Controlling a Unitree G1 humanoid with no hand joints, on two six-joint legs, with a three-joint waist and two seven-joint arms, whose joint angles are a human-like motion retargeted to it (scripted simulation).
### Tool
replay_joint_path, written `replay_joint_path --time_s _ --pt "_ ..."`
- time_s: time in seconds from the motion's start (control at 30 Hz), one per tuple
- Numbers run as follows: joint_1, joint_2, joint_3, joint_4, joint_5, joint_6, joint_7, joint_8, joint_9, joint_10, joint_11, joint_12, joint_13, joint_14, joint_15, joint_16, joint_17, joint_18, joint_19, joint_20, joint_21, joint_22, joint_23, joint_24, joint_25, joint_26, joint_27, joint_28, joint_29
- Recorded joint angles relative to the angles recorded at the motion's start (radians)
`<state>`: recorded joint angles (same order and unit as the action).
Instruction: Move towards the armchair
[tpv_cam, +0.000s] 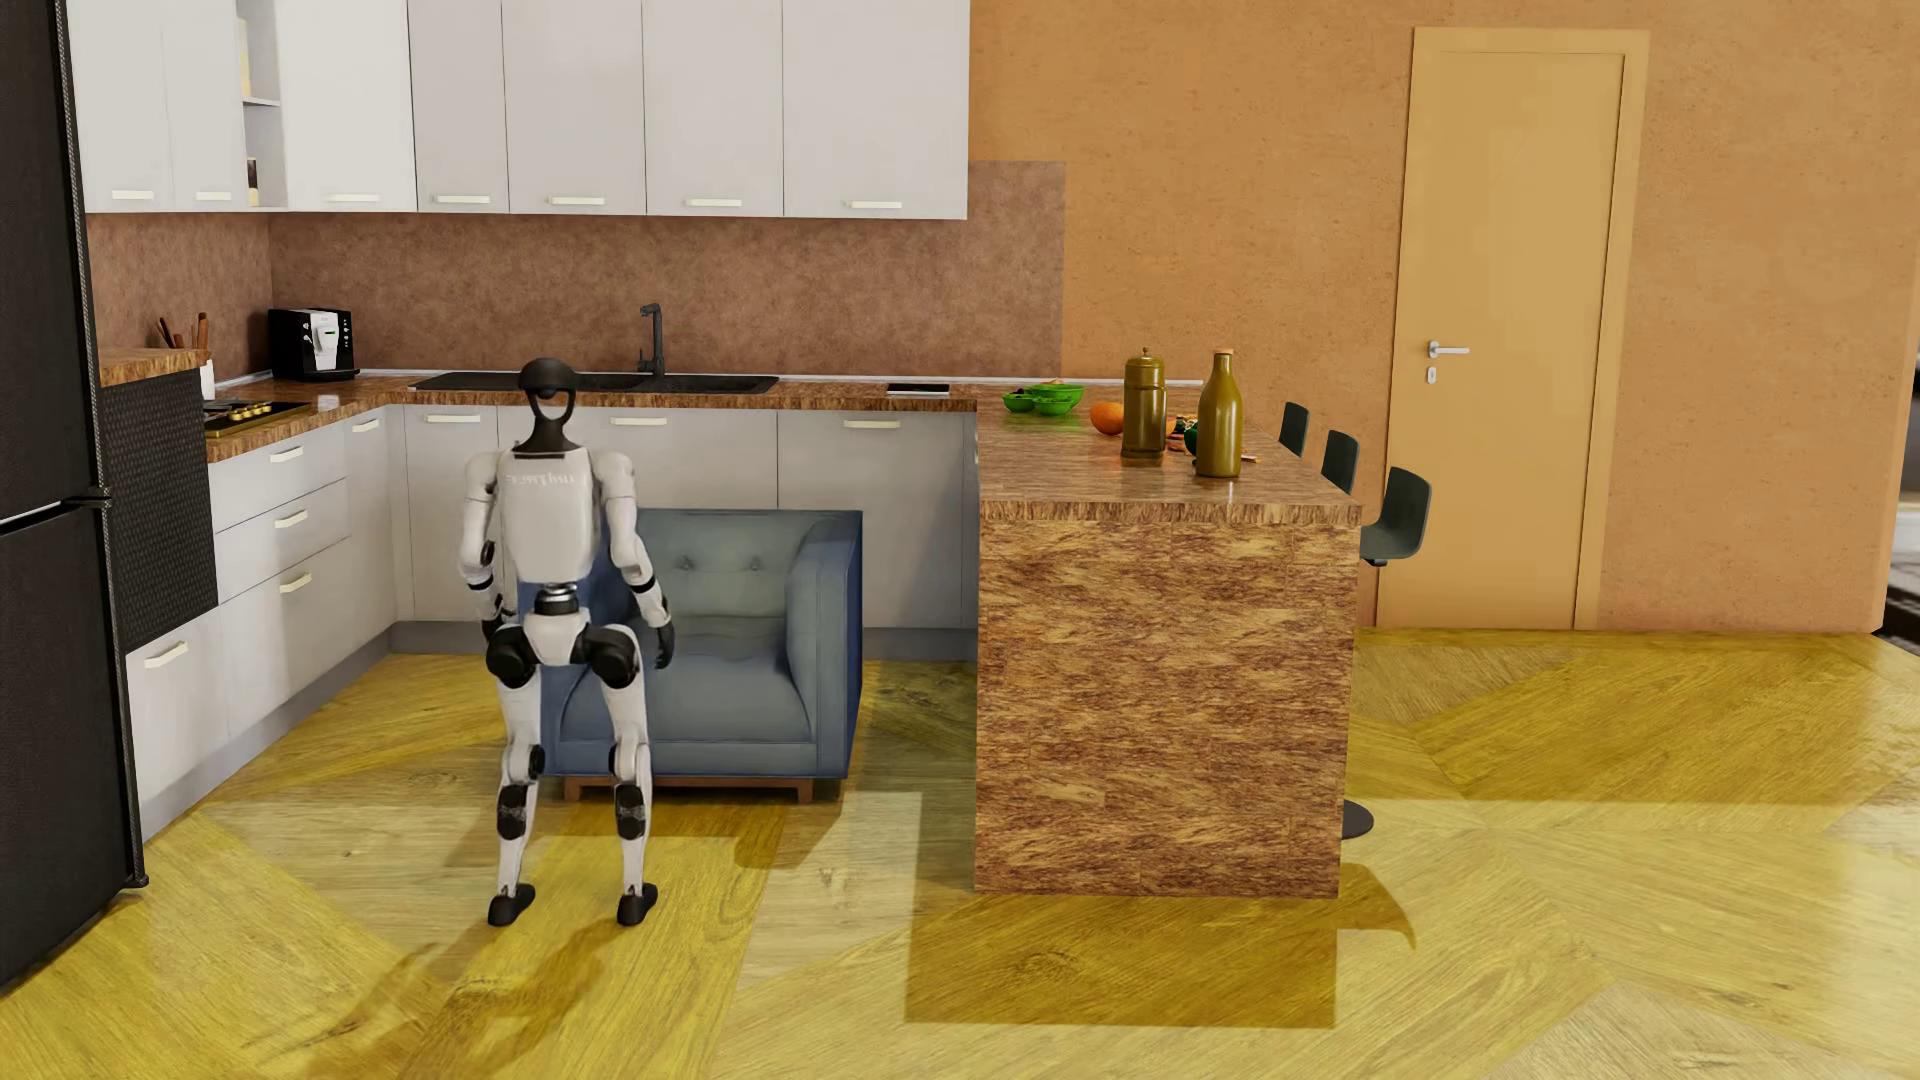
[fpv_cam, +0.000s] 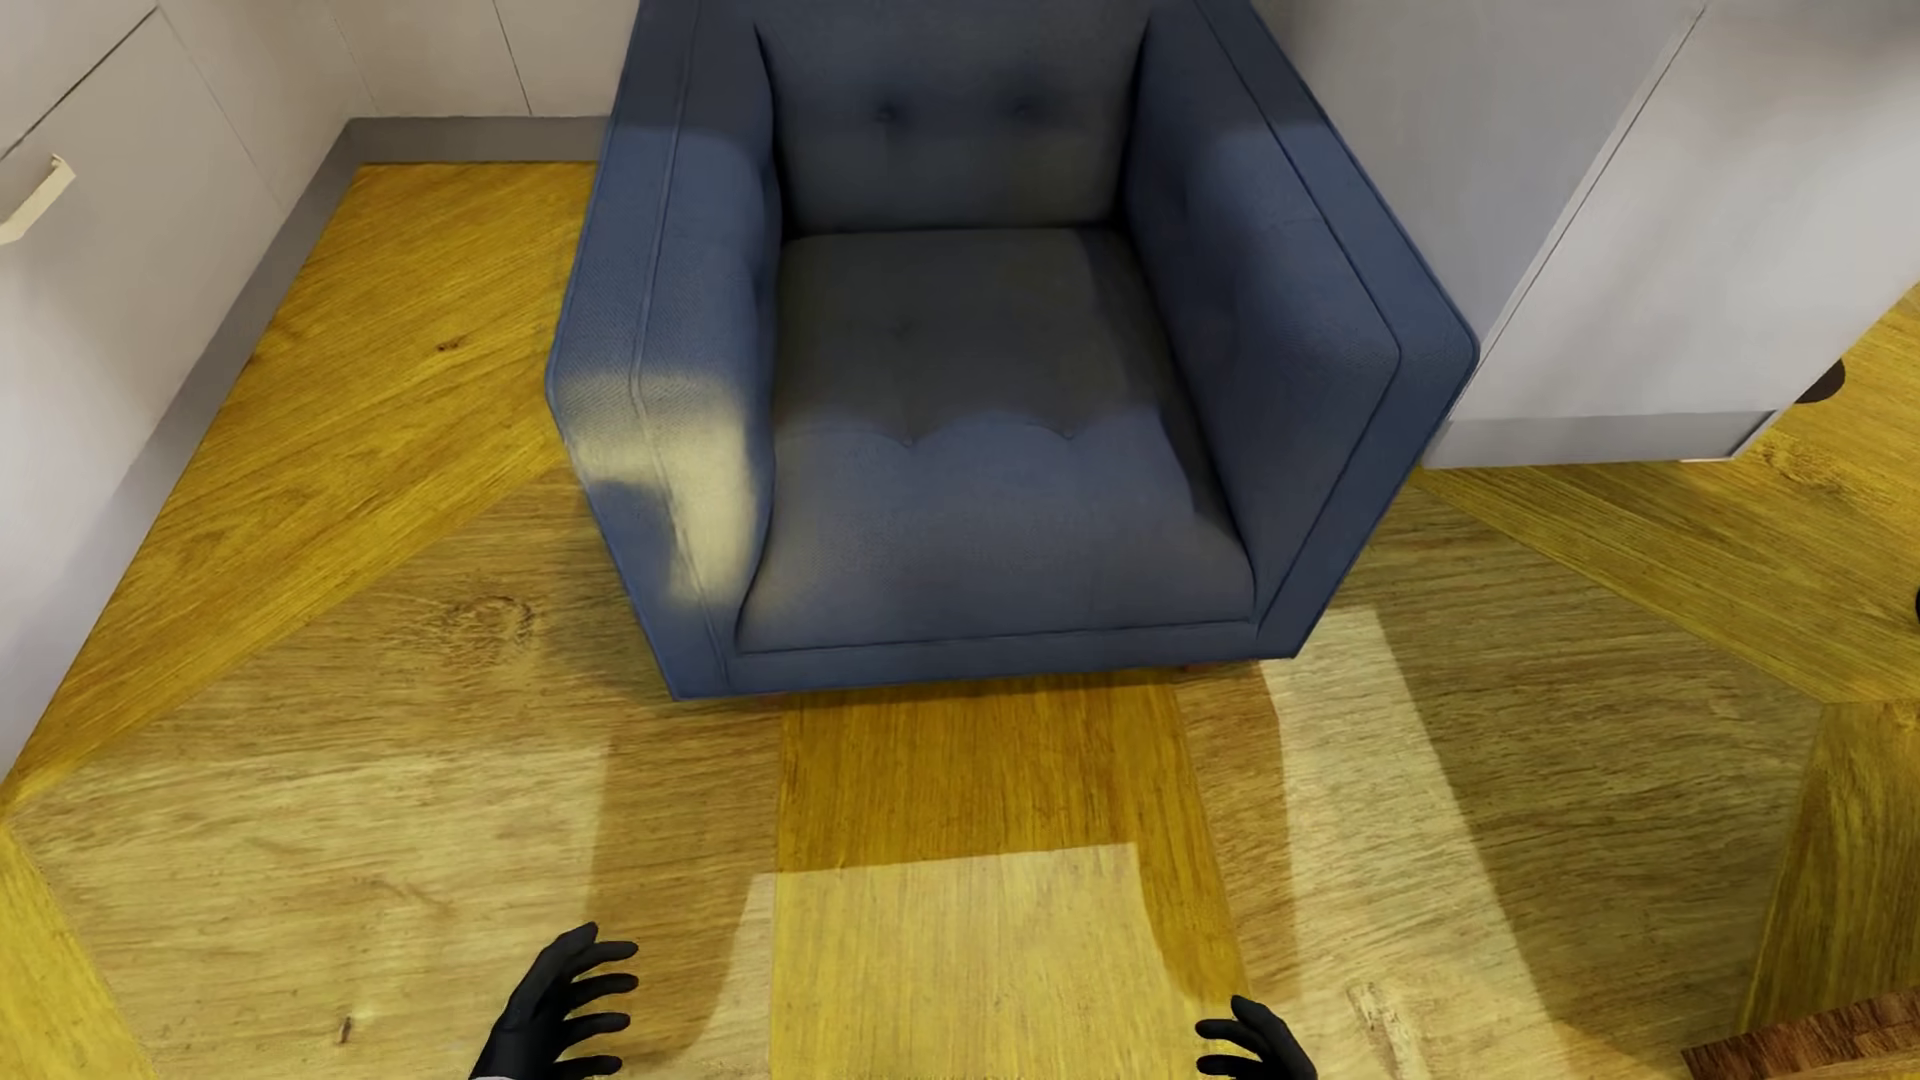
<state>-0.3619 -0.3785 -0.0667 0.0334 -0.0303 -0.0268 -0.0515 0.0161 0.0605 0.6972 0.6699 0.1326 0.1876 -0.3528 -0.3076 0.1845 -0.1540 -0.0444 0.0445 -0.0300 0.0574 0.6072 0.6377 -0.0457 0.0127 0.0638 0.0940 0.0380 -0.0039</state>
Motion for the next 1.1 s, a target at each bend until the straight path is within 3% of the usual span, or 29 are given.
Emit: replay_joint_path --time_s 0.13,0.23,0.37,0.53,0.7,0.8,0.9,0.97,1.1 --pt "0.000 0.003 -0.011 0.000 -0.001 0.003 0.009 0.008 -0.026 0.000 -0.011 0.015 0.004 0.004 0.012 0.004 0.010 0.007 0.007 -0.004 -0.018 -0.013 0.008 0.051 0.001 -0.027 -0.026 -0.063 0.027" --pt "0.006 0.001 -0.028 0.001 -0.001 0.003 0.018 0.015 -0.040 0.008 0.003 0.001 0.019 -0.003 0.005 0.014 0.020 0.008 0.008 -0.003 0.000 -0.017 0.009 0.083 -0.008 -0.071 0.016 -0.096 0.051" --pt "0.007 0.002 -0.016 -0.006 -0.010 0.015 0.011 0.006 -0.023 -0.008 -0.004 -0.001 0.009 0.015 0.016 -0.021 0.002 0.006 0.007 -0.023 -0.011 -0.015 0.012 0.043 -0.001 -0.032 0.046 -0.089 0.050" --pt "-0.003 -0.006 0.014 -0.009 -0.013 0.035 0.009 0.004 -0.021 -0.011 -0.009 0.020 -0.007 0.025 0.025 0.015 0.000 0.006 0.008 0.005 0.009 -0.017 0.000 0.060 -0.010 -0.013 0.003 -0.089 0.023" --pt "0.006 -0.005 -0.005 0.002 -0.004 0.024 0.015 0.007 -0.033 -0.027 -0.017 -0.005 0.020 0.029 0.029 -0.021 -0.021 -0.001 0.000 -0.021 -0.009 -0.017 0.023 0.053 -0.005 -0.030 0.025 -0.083 0.062" --pt "0.007 0.006 -0.009 0.006 0.000 0.029 0.005 -0.004 -0.025 -0.024 -0.027 0.012 0.027 0.027 0.032 0.006 -0.006 -0.003 -0.002 -0.004 -0.033 -0.014 -0.006 0.061 -0.031 -0.058 -0.002 -0.082 0.017" --pt "0.005 0.004 -0.004 -0.004 -0.010 0.018 -0.007 -0.015 -0.018 -0.015 -0.006 0.002 0.014 0.025 0.018 -0.016 0.011 -0.005 -0.003 -0.015 -0.016 -0.027 0.015 0.061 -0.025 -0.024 -0.032 -0.051 -0.003" --pt "0.007 -0.003 0.008 -0.009 -0.016 0.011 -0.002 -0.010 -0.031 -0.025 0.001 0.003 0.027 0.028 0.012 -0.023 0.014 -0.005 -0.004 -0.022 -0.009 -0.016 0.012 0.057 -0.007 -0.036 -0.032 -0.043 0.000" --pt "0.005 -0.003 0.005 -0.008 -0.014 0.031 0.000 -0.007 -0.030 -0.012 0.006 -0.001 0.018 0.017 0.006 -0.018 0.001 -0.002 -0.001 -0.003 -0.021 -0.010 0.001 0.053 -0.009 -0.030 -0.018 -0.076 0.014"
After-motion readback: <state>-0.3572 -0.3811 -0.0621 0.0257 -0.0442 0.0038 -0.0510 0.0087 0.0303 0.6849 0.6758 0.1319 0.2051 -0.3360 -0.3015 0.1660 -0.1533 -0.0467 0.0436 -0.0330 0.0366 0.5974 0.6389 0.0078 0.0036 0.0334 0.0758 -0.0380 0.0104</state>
